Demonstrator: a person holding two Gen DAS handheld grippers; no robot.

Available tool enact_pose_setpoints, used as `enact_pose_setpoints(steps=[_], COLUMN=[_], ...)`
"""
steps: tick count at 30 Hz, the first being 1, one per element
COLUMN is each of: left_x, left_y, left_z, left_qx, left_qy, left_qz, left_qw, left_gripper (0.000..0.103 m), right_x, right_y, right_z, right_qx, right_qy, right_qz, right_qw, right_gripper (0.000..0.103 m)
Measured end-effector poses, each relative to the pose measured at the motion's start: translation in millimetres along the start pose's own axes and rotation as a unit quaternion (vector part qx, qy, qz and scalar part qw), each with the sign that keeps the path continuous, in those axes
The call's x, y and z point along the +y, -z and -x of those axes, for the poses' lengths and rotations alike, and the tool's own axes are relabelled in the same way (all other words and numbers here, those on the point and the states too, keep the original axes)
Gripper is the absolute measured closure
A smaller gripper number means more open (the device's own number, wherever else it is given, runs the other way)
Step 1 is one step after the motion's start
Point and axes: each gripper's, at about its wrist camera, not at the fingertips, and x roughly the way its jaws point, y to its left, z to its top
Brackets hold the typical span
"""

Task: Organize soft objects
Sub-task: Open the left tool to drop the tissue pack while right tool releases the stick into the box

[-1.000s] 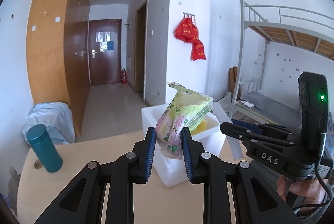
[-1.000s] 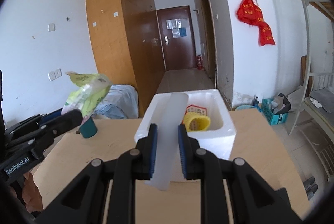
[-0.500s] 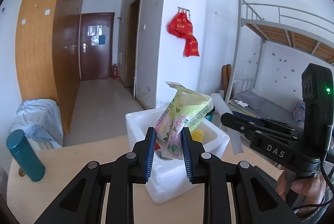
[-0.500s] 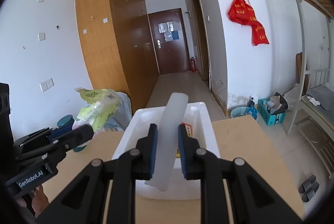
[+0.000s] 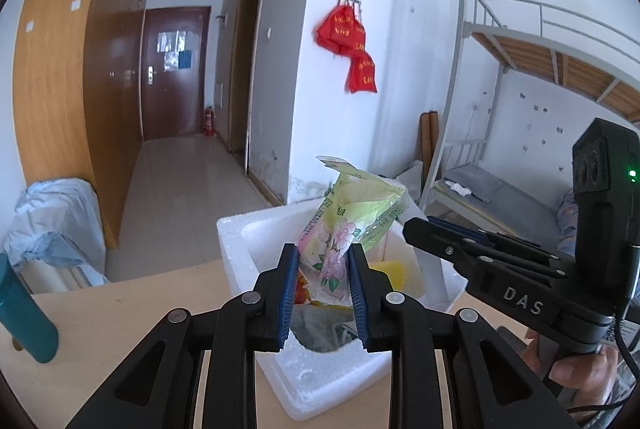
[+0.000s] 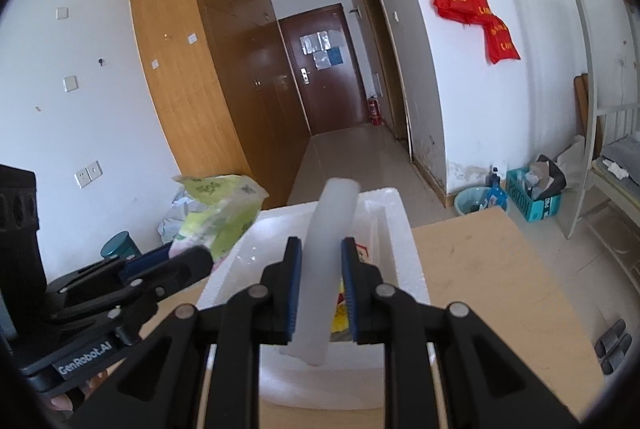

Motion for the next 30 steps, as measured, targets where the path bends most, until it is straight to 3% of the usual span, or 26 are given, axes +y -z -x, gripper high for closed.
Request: enact_pose_setpoints(steps=[11, 15, 19, 23, 30], left_x=[2, 1, 3, 6, 5], left_y=[1, 7, 8, 6, 4], left_z=[-24, -34, -31, -23, -20], left_qx=[0.006, 0.012, 0.008, -0.005, -0.009], left_qy=[0.005, -0.01, -0.016, -0.02, -0.023], left_qz=[-0.003, -0.013, -0.009, -0.003, -0.006], left_qw=[1.0, 0.9998, 0.9998, 0.9998, 0.9997], left_gripper=[0.076, 0.075, 0.069, 0.047, 0.043], right_x=[-3, -1, 1, -1, -1], right_y=[-4, -2, -6, -7, -8], right_z=[-5, -10, -9, -13, -16], right_qx=[-0.005, 0.002, -0.001, 0.003, 0.004], right_qy=[0.01, 0.012, 0.011, 0.013, 0.015], right_qz=[-0.003, -0.004, -0.002, -0.003, -0.005], right_qw=[1.0, 1.0, 1.0, 1.0, 1.0], right_gripper=[0.08, 0.08, 0.08, 0.08, 0.08])
